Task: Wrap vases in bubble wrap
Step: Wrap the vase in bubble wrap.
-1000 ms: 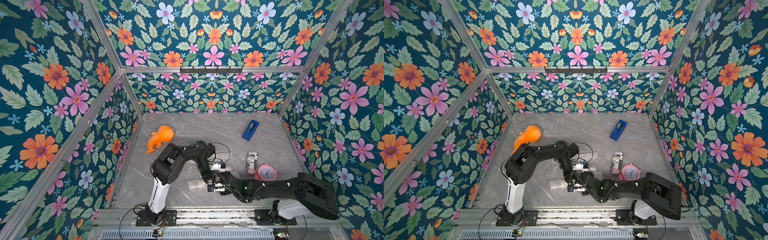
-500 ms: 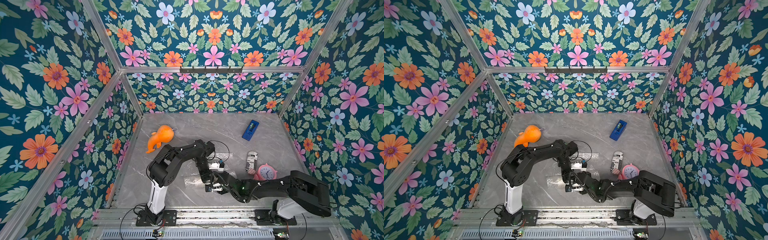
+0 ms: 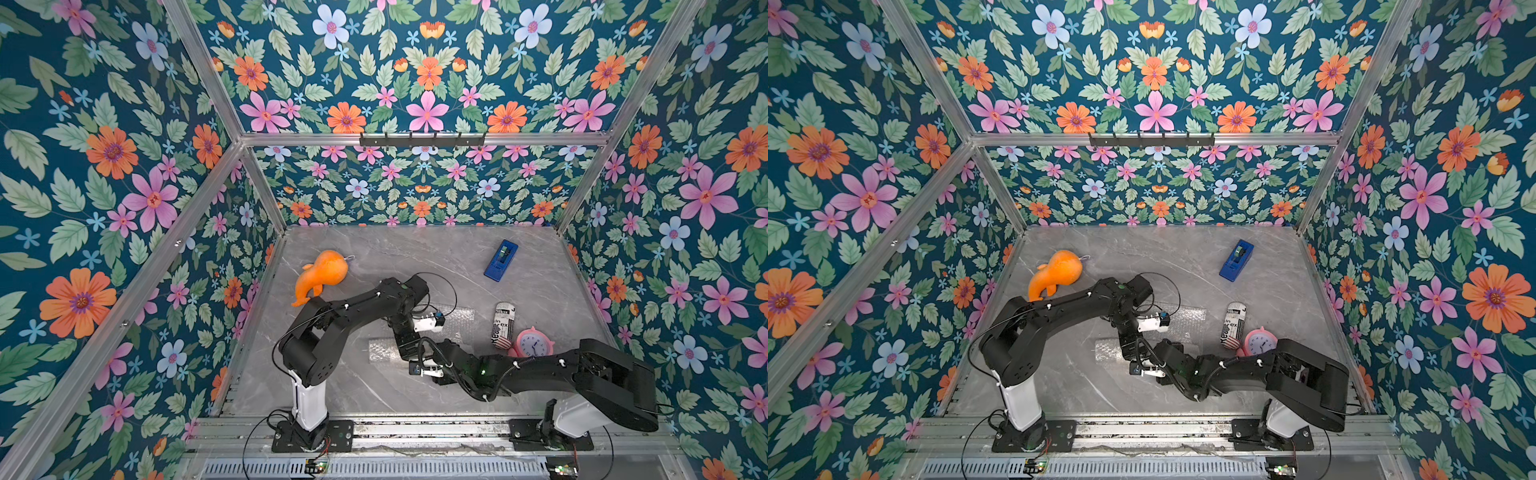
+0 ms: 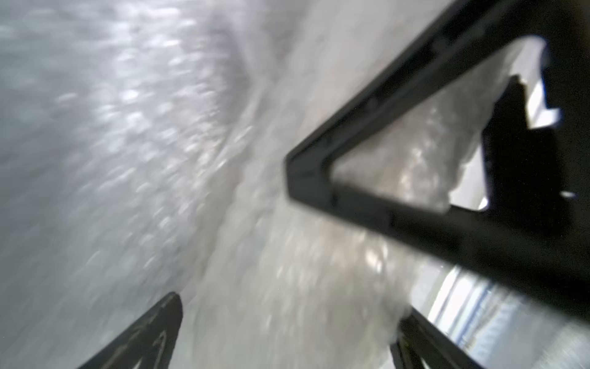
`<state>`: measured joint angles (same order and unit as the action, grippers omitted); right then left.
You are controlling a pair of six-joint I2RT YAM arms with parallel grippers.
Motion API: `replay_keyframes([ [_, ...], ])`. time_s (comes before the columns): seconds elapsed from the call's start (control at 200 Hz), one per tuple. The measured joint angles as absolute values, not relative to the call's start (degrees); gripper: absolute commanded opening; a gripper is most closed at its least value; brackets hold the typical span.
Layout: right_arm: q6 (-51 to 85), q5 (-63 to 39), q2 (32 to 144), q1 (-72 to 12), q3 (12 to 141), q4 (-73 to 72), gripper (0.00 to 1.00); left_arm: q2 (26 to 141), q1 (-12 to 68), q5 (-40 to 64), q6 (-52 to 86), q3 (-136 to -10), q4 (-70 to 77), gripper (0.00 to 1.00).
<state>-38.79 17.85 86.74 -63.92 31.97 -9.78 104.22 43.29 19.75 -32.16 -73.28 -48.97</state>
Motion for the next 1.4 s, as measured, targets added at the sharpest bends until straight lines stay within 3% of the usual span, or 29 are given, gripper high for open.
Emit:
replay_keyframes([
  [0.225, -37.56, 17.98, 86.56, -63.59, 32.45, -8.1, 0.5, 96.25, 39.22, 10.83, -29.15, -70.02, -38.94, 0.99],
  [0.535, -37.26, 8.43, 85.47, -57.78, 35.29, -1.19, 0.5, 76.42, 36.23, -13.47, -25.87, -55.42, -13.47, 0.99],
  [0.73, -37.6, -1.43, 86.41, -51.75, 39.79, 6.7, 0.5, 61.89, 36.25, -13.1, -31.35, -44.64, -0.67, 0.84],
  [1.155, -43.7, -20.01, 96.05, -41.1, 52.6, 24.12, 0.51, 45.58, 59.55, -12.36, -49.69, -29.02, 0.95, 0.87],
  [1.4, -47.0, -25.12, 101.06, -38.57, 58.78, 31.81, 0.5, 52.36, 68.23, -13.58, -49.71, -26.11, -1.43, 0.88],
])
